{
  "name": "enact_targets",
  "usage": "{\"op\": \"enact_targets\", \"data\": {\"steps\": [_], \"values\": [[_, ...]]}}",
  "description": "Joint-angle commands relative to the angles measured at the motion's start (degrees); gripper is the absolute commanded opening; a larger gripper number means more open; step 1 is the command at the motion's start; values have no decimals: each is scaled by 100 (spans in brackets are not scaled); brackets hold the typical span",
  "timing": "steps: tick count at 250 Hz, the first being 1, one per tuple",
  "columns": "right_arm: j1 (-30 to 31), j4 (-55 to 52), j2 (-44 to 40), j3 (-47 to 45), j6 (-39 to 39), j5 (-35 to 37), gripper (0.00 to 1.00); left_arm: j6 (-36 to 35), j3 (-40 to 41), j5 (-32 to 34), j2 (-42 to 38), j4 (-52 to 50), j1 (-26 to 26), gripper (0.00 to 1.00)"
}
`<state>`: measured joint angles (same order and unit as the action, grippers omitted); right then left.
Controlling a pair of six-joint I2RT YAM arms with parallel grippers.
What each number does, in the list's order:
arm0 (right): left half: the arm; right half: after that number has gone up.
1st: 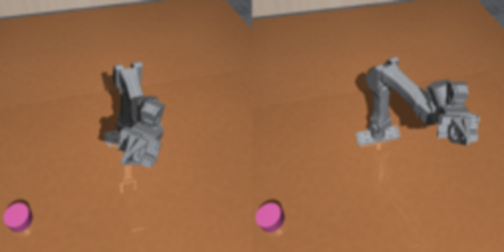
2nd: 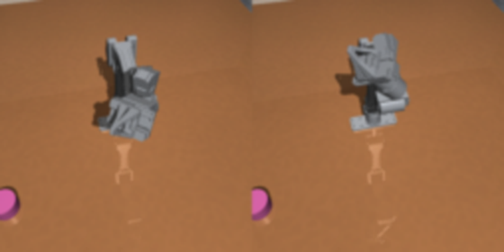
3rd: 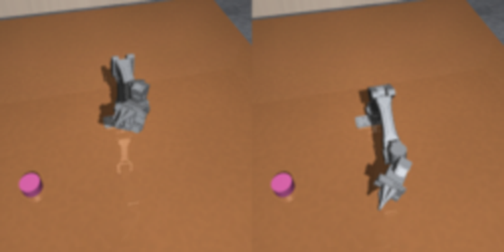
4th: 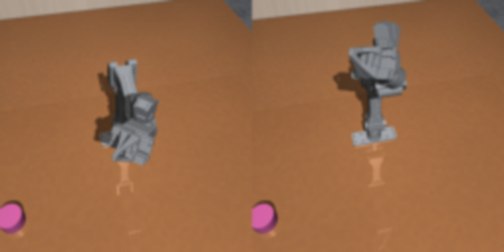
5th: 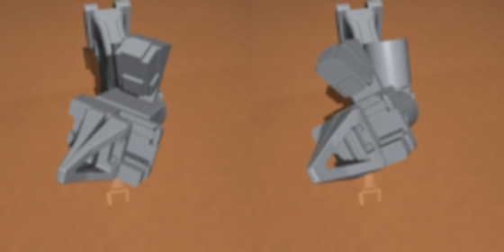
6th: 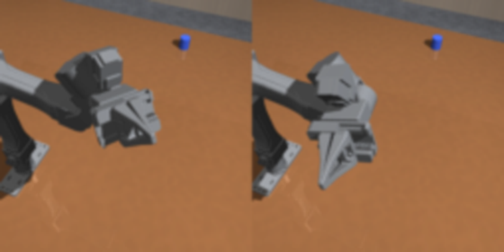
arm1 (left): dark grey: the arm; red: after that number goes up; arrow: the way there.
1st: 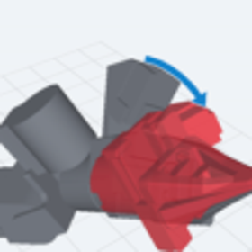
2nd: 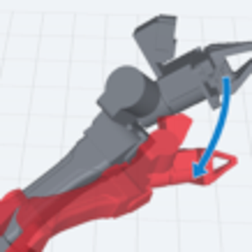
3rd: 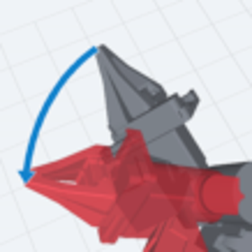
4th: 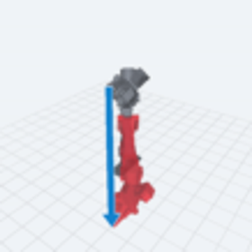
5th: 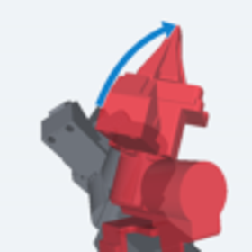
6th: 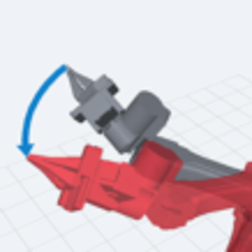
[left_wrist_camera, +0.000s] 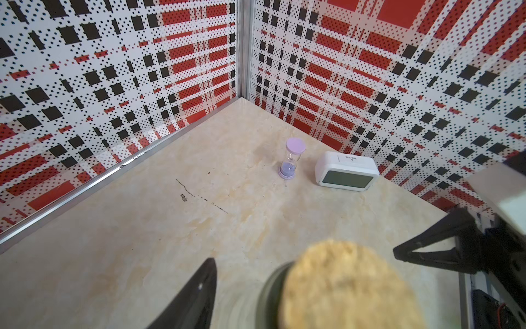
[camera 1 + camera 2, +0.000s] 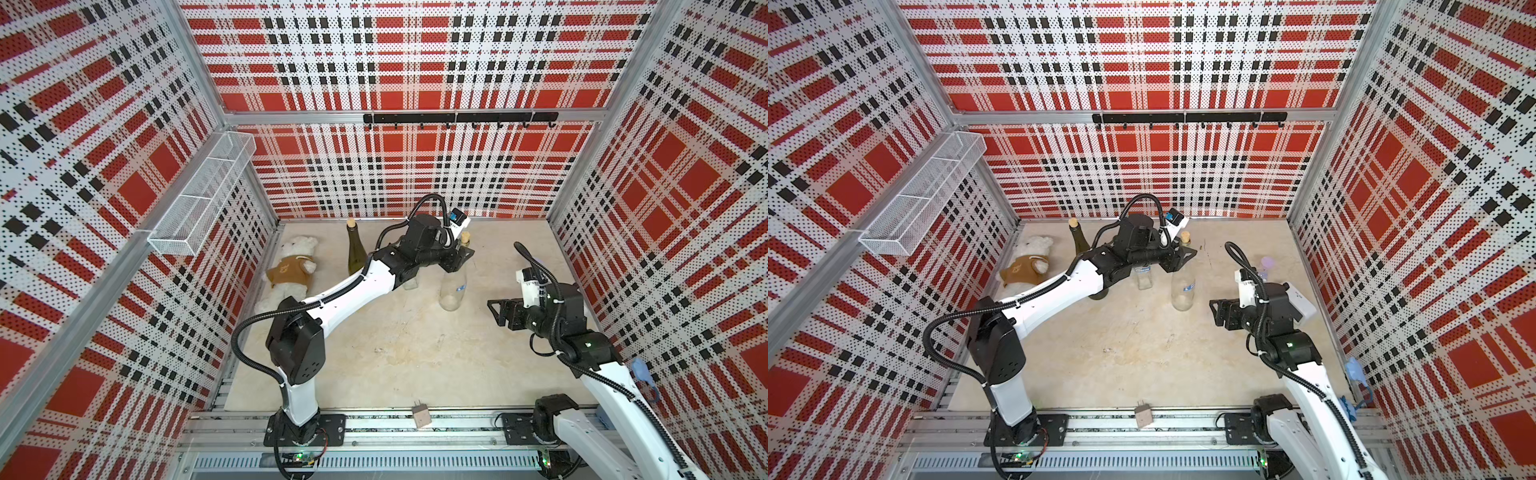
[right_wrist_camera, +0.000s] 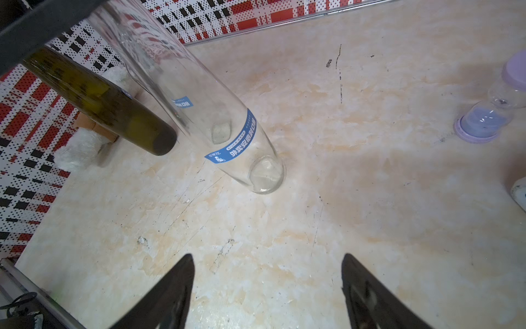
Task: Remove the label from the bottle
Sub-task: Hold the bottle at the center of the board.
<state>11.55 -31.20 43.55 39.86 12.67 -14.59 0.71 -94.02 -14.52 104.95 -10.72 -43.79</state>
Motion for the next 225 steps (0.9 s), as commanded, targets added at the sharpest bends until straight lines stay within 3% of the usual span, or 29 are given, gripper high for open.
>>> {"op": "enact_targets", "data": {"steps": [1, 42, 75, 140, 225], "values": [[14, -8, 14, 174, -80, -133, 84, -49, -143, 42, 8, 93, 28, 55], [79, 13, 172, 247, -1, -303, 83, 2, -97, 64, -16, 167, 28, 51], [128, 159, 183, 199, 62, -237, 71, 8, -74, 89, -36, 176, 19, 49], [438, 387, 405, 185, 184, -5, 70, 145, -38, 232, -102, 193, -19, 42], [483, 509, 435, 258, 167, 26, 69, -69, -126, 1214, -366, -181, -458, 34]]}}
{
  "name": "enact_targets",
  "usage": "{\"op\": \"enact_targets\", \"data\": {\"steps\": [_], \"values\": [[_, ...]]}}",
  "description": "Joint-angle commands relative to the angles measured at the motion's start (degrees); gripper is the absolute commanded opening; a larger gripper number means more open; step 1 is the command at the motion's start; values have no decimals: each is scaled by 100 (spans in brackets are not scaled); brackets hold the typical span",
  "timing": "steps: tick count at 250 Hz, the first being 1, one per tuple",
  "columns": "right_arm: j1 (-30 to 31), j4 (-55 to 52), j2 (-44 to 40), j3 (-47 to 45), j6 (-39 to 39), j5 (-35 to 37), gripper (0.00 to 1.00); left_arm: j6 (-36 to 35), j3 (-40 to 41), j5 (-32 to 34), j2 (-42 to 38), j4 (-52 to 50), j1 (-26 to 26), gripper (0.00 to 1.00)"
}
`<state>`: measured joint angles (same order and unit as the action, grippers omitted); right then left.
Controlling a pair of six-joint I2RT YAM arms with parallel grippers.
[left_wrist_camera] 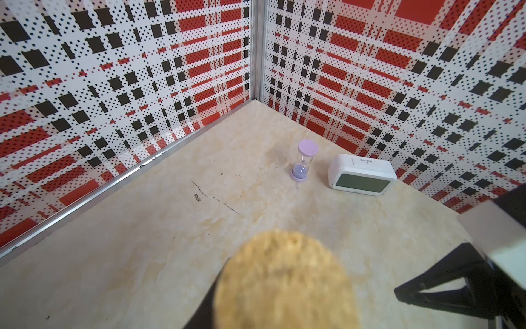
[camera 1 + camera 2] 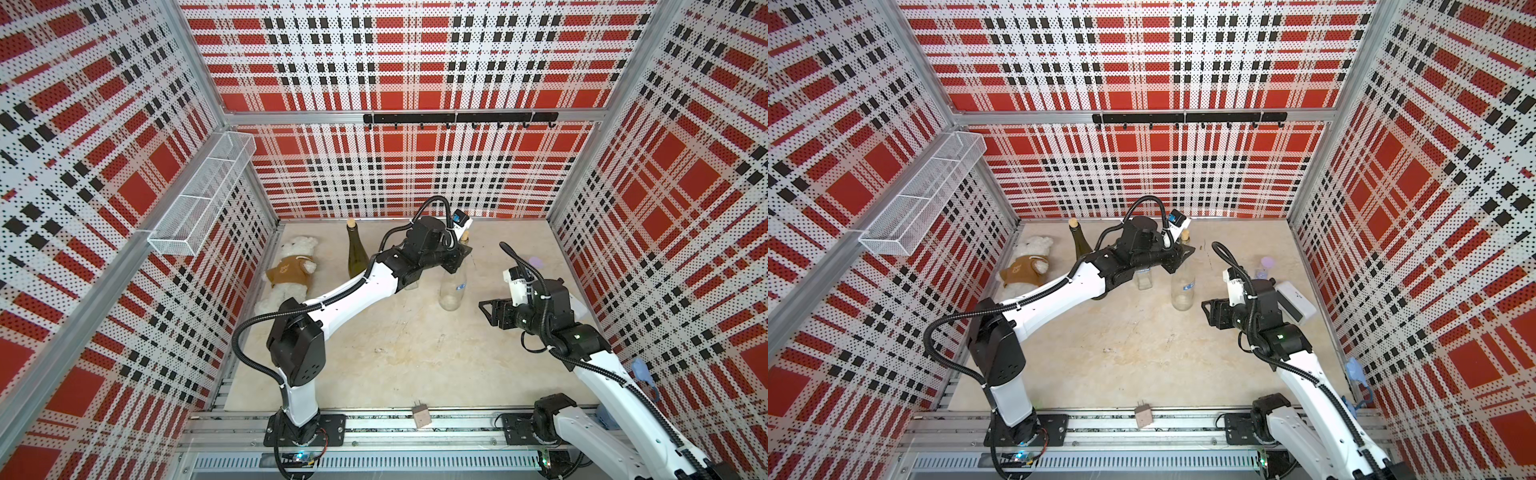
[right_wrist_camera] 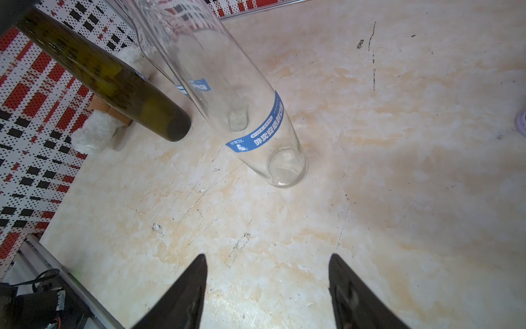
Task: Remove the label from the bottle
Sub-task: Hold the bottle at the center of the board.
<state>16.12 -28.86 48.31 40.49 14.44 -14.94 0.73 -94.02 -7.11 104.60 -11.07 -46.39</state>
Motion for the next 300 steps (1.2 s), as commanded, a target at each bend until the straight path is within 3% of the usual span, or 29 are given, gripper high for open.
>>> {"op": "enact_targets", "data": {"steps": [1, 152, 217, 300], "values": [[25, 276, -41, 196, -15, 61, 69, -72, -121, 487, -333, -152, -205, 34], [26, -12, -214, 225, -81, -44, 65, 480, -91, 1769, -797, -710, -634, 27], [543, 281, -182, -23, 103, 315, 62, 1020, 125, 2341, -980, -1036, -744, 26], [1256, 742, 142, -103, 329, 793, 56, 1361, 555, 2509, -1064, -764, -757, 25]]}}
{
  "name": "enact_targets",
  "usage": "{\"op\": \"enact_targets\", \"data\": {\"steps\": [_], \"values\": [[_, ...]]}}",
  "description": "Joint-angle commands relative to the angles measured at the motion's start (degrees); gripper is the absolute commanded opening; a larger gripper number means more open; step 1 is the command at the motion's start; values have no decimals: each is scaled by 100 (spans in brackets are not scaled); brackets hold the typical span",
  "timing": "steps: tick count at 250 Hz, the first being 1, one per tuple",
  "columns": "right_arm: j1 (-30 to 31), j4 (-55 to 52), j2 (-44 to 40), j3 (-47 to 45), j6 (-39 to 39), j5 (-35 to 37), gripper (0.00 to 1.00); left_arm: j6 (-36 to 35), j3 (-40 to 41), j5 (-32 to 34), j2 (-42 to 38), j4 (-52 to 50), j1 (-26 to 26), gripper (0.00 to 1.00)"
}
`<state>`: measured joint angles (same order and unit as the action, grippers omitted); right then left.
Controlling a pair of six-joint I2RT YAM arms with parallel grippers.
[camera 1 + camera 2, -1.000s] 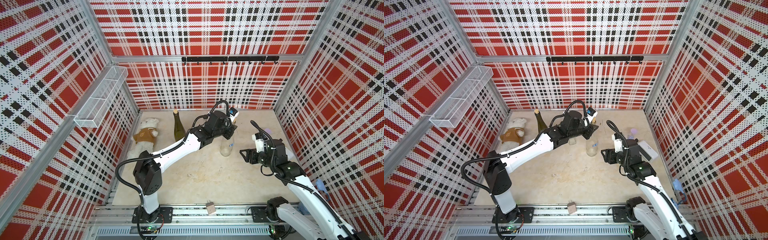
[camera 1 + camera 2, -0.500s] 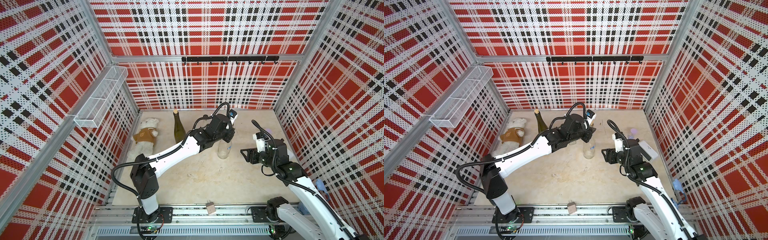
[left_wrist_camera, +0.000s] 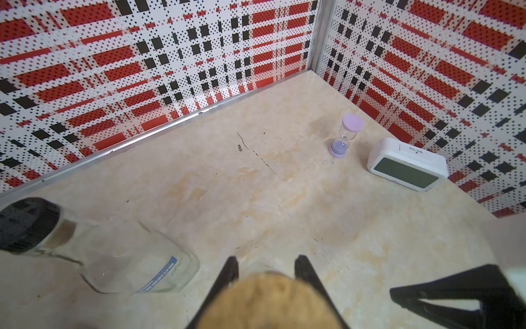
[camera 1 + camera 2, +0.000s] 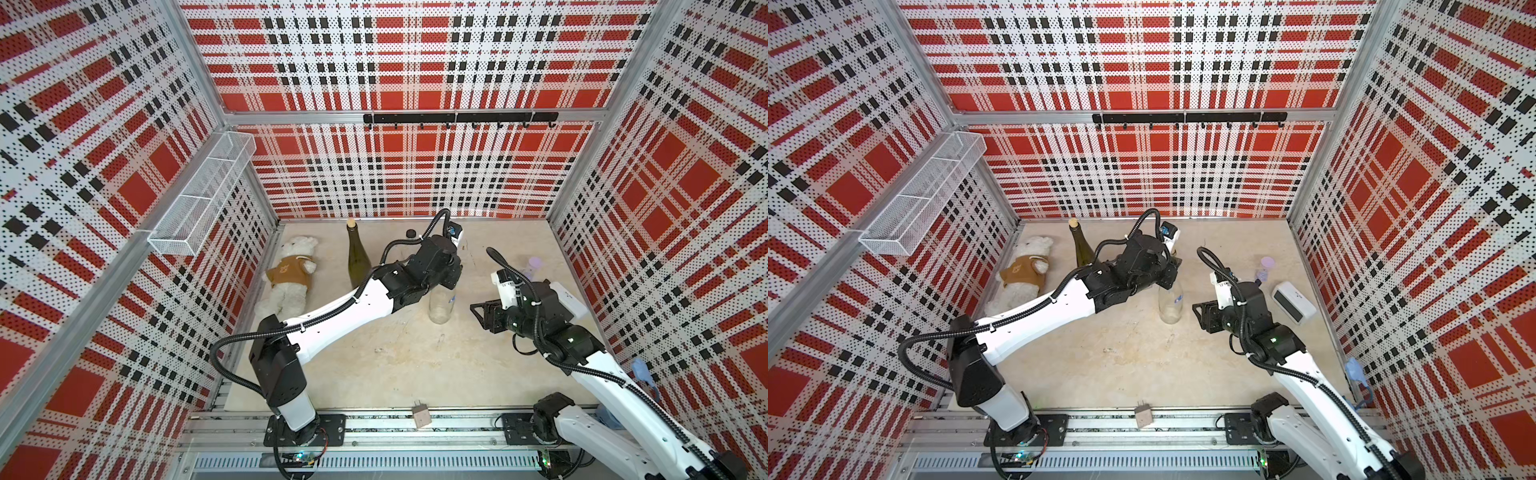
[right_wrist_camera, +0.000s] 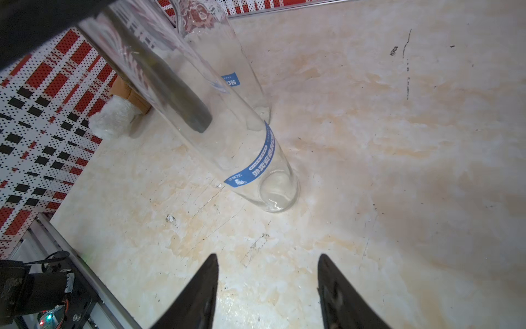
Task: Remove the label from the bottle
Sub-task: Hold the bottle at the center of the board.
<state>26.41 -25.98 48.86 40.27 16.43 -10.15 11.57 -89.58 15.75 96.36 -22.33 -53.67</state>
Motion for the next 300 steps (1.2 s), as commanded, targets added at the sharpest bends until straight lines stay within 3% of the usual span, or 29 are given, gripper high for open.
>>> {"op": "enact_targets", "data": {"steps": [1, 132, 300], "values": [[234, 462, 92, -85, 136, 326, 56, 285, 114, 220, -240, 366, -30, 25], [953, 1285, 676, -104, 586, 1092, 40, 445, 283, 241, -266, 501, -31, 25], [1129, 2040, 1389, -46, 825, 1156, 36, 446, 292, 116, -249, 556, -30, 25]]}}
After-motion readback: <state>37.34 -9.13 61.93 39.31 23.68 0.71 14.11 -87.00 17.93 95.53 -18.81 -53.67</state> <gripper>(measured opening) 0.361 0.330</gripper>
